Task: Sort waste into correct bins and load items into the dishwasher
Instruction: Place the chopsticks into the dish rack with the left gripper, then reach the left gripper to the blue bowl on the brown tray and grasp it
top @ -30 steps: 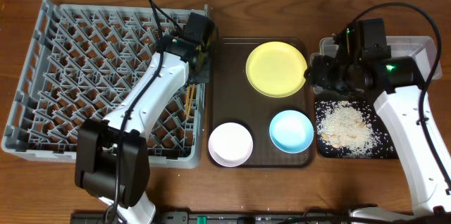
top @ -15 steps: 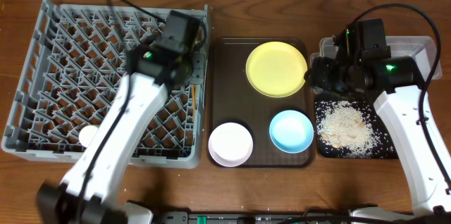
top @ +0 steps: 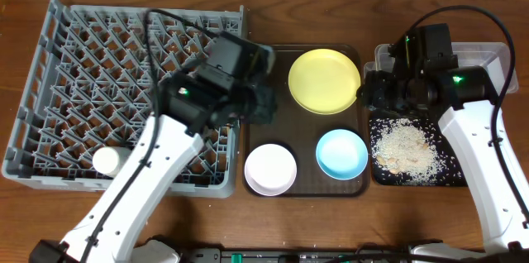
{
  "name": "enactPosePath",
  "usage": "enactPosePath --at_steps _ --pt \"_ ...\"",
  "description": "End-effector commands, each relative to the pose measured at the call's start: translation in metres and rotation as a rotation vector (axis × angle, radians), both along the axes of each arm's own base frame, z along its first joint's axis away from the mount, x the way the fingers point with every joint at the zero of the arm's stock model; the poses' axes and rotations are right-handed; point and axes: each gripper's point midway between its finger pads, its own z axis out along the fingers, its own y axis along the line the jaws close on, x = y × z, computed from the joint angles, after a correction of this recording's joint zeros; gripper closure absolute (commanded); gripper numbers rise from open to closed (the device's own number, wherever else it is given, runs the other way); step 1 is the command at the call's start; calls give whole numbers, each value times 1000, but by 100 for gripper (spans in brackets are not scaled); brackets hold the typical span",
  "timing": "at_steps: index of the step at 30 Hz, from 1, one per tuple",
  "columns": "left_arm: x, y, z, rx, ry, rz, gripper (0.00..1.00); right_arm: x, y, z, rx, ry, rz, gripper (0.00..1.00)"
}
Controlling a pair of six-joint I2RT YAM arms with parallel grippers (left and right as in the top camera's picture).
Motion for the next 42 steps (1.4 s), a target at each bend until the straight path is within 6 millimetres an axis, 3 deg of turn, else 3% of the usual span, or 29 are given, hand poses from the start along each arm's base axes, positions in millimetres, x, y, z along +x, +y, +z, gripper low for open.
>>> enactPosePath --at_steps 1,3,11,15,20,26,29,31,32,36,42 --pt "-2 -8 -12 -1 53 -2 46 -2 3 -1 -11 4 28 39" --pt "-2 -8 -15 -1 70 15 46 -8 9 -2 -7 18 73 45" --pt "2 -3 -13 16 45 32 46 -36 46 -8 -40 64 223 44" --pt "1 -1 -10 17 33 31 41 -37 42 -12 -124 70 136 45" --pt "-3 -8 -10 14 31 5 40 -24 2 -4 -151 43 -41 38" --pt "-8 -42 -14 13 -14 -117 32 -18 -85 21 -80 -12 -333 27" --pt "-13 -64 -33 31 12 -171 30 -22 -122 29 -30 -25 -462 20" --pt "-17 -77 -54 61 55 -203 30 -29 -143 28 -18 -12 -535 5" --pt "-19 -82 -66 78 77 -216 30 -32 -150 27 -19 -3 -561 1" --pt "-24 -97 -110 140 156 -252 31 -37 -162 25 -19 14 -606 1" --pt "-30 -125 -151 105 236 -310 35 -38 -162 25 -19 14 -607 1"
